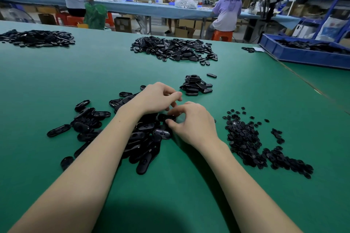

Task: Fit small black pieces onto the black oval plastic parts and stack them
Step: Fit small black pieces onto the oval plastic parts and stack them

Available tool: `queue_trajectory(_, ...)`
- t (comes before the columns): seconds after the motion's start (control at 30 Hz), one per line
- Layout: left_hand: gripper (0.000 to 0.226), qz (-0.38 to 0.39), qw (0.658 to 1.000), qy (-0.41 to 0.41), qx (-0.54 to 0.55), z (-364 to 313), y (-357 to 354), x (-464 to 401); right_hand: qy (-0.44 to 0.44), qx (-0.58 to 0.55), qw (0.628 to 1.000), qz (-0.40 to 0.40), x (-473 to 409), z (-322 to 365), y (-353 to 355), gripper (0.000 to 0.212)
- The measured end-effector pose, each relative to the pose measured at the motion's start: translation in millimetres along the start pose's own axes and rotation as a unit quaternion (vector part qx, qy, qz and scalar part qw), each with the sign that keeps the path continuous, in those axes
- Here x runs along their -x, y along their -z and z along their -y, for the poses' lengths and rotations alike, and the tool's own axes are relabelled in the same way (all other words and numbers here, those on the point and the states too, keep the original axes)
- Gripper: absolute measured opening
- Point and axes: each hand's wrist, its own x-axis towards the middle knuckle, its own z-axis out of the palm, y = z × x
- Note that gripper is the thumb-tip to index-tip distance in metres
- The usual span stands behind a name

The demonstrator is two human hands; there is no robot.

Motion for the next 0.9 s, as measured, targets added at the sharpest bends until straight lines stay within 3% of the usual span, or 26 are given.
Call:
queue_trajectory(0.1, 0.03, 0.004, 1.0, 0.009, 0.013, 1, 1, 0, -0.037, -0.045, 0.998, 0.017, -3, -8, 8, 0.012)
queue_trajectory(0.2, 0.033, 0.011, 1.0, 0.006, 0.02, -3, 1, 1, -0.072, -0.182, 0.981, 0.018, -9, -20, 19, 0.007)
queue_trajectory(0.3, 0.037, 0.064, 0.994, 0.006, 0.093, -7, 1, 3, -0.101, -0.289, 0.952, 0.01, -13, -32, 38, 0.007)
queue_trajectory(0.43, 0.022, 0.12, 0.982, -0.022, 0.144, -12, -2, 4, -0.115, -0.316, 0.941, 0.023, -11, -47, 58, 0.005)
queue_trajectory(0.57, 0.019, 0.119, 0.977, -0.035, 0.174, -17, -10, 2, -0.128, -0.25, 0.959, 0.026, -11, -58, 72, 0.003)
queue_trajectory(0.7, 0.019, 0.113, 0.973, -0.024, 0.198, -17, -14, 2, -0.152, -0.062, 0.986, 0.043, -13, -73, 86, 0.005)
queue_trajectory(0.9, 0.019, 0.112, 0.974, -0.017, 0.198, -17, -17, 2, -0.168, 0.083, 0.978, 0.092, -10, -74, 82, 0.007)
